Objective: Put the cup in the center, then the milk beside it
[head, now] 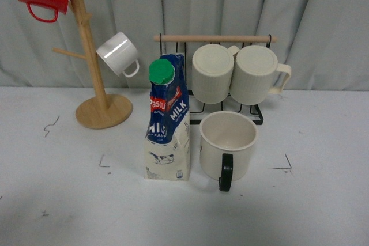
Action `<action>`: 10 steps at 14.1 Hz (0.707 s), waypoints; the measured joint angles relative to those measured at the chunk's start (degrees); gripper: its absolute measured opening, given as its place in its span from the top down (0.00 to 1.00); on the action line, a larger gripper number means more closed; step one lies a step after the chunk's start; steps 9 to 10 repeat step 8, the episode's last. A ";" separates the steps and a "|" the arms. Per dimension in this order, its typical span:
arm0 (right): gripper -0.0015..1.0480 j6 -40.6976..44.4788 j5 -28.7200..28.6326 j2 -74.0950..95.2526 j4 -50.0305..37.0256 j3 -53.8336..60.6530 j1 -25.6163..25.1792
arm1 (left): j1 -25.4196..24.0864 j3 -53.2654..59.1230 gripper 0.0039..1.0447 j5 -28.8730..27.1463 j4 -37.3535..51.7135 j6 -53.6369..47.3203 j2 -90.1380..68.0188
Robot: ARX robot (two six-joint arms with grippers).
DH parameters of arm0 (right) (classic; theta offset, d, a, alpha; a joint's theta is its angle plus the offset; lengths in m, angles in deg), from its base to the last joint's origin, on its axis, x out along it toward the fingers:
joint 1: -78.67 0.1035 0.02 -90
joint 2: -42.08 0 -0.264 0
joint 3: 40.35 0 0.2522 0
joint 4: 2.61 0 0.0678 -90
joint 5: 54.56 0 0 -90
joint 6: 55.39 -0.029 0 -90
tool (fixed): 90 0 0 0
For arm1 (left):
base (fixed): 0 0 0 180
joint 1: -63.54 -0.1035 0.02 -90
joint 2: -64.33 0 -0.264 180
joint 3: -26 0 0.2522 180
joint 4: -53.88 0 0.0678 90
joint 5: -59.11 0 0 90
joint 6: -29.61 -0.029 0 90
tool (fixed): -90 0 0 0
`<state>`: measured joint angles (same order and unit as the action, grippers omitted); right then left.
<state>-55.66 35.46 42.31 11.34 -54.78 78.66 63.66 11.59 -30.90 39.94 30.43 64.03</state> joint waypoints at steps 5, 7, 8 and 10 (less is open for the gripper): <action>0.06 0.00 0.00 0.00 0.00 0.00 0.00 | 0.00 0.00 0.06 0.00 0.00 -0.04 0.00; 0.06 0.02 0.00 0.00 0.00 0.00 0.00 | 0.00 0.00 0.06 0.00 0.00 -0.04 0.00; 0.06 0.00 0.00 0.00 0.00 0.00 0.00 | 0.00 0.00 0.06 0.00 0.00 -0.04 0.00; 0.06 0.00 0.00 0.00 0.00 0.00 0.00 | 0.00 0.00 0.06 0.00 0.00 -0.04 0.00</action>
